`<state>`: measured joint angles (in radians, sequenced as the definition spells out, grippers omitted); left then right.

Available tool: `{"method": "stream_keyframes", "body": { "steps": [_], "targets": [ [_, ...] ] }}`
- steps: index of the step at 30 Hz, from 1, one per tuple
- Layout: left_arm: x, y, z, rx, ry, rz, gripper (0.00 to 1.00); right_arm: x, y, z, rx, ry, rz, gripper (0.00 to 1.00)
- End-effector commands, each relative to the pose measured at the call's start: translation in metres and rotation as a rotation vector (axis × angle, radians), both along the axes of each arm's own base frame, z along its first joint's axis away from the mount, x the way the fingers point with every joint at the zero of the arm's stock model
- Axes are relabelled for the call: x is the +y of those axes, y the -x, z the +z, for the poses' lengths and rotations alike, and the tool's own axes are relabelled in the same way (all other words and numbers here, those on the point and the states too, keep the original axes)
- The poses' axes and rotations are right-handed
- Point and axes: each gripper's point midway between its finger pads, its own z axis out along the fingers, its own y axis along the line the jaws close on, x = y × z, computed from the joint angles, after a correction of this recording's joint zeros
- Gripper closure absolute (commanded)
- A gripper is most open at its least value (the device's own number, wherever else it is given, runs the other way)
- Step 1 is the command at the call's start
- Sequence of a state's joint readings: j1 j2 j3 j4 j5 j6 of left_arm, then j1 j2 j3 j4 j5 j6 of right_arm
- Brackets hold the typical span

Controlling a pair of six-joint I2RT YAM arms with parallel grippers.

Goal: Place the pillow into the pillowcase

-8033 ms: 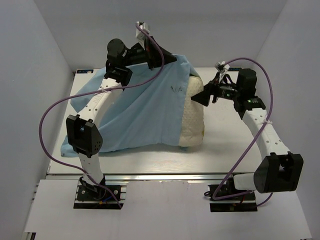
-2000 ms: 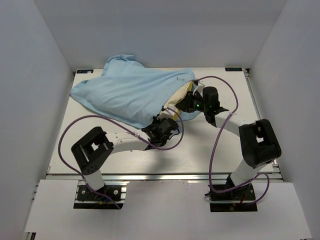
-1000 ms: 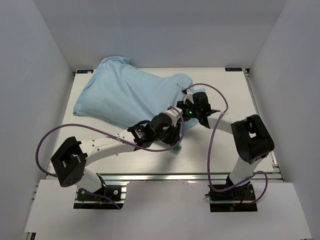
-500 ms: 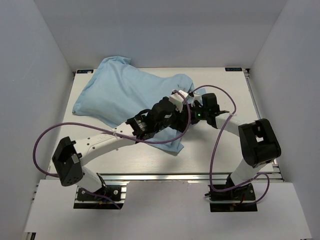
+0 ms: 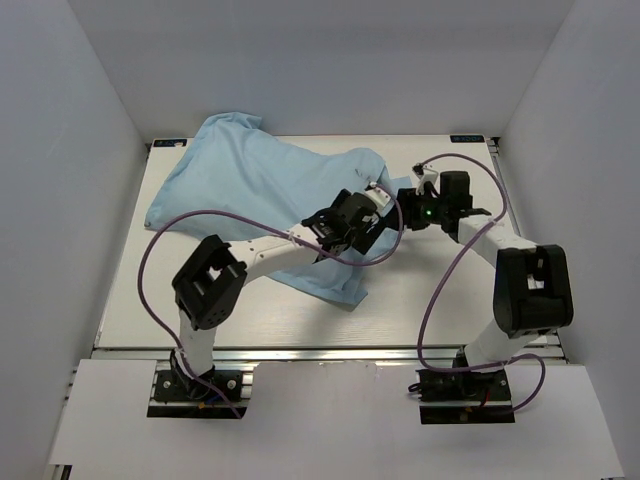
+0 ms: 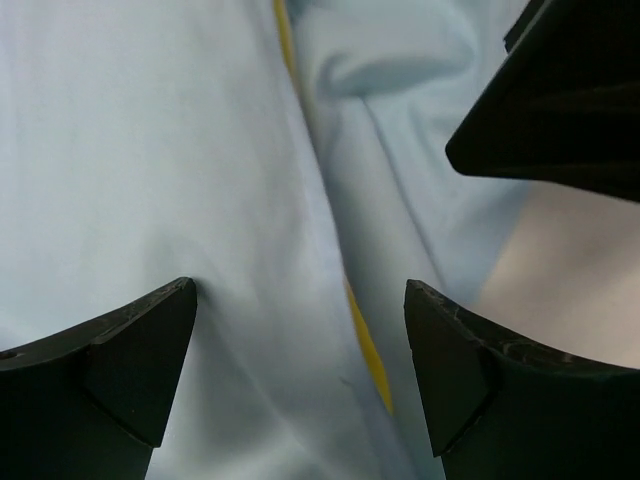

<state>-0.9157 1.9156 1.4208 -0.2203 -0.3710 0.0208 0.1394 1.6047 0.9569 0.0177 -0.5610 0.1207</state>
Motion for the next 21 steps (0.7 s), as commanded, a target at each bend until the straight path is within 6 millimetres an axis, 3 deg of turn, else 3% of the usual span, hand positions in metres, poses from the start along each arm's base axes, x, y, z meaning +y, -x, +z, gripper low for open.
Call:
{"method": "stream_keyframes", "body": {
  "steps": [1, 3, 4, 6, 7, 9, 11, 16, 21],
  "targets": [
    [0.016, -0.030, 0.029, -0.132, -0.085, 0.096, 0.06, 0.006, -0.027, 0.005, 0.009, -0.024, -0.024, 0.34],
    [0.025, -0.038, 0.025, -0.131, -0.097, 0.121, 0.08, 0.007, -0.038, -0.005, 0.053, -0.029, -0.065, 0.34],
    [0.028, -0.040, 0.022, -0.124, -0.100, 0.129, 0.10, 0.009, -0.049, 0.001, 0.040, -0.037, -0.079, 0.34],
    [0.039, -0.045, 0.014, -0.101, -0.106, 0.144, 0.26, 0.011, -0.059, -0.011, 0.085, -0.032, -0.110, 0.33],
    [0.042, -0.046, 0.012, -0.090, -0.099, 0.154, 0.36, 0.014, -0.069, -0.004, 0.072, -0.036, -0.122, 0.33],
    [0.053, -0.048, 0.006, -0.065, -0.092, 0.167, 0.46, 0.018, -0.076, -0.013, 0.099, -0.040, -0.134, 0.33],
    [0.062, -0.052, 0.005, -0.055, -0.074, 0.185, 0.48, 0.023, -0.088, -0.009, 0.106, -0.073, -0.163, 0.34],
    [0.071, -0.052, 0.005, -0.029, -0.028, 0.193, 0.50, 0.032, -0.102, -0.020, 0.170, -0.082, -0.214, 0.35],
    [0.080, -0.054, 0.001, 0.005, 0.029, 0.219, 0.50, 0.040, -0.086, -0.041, 0.284, -0.067, -0.243, 0.38]
  ]
}}
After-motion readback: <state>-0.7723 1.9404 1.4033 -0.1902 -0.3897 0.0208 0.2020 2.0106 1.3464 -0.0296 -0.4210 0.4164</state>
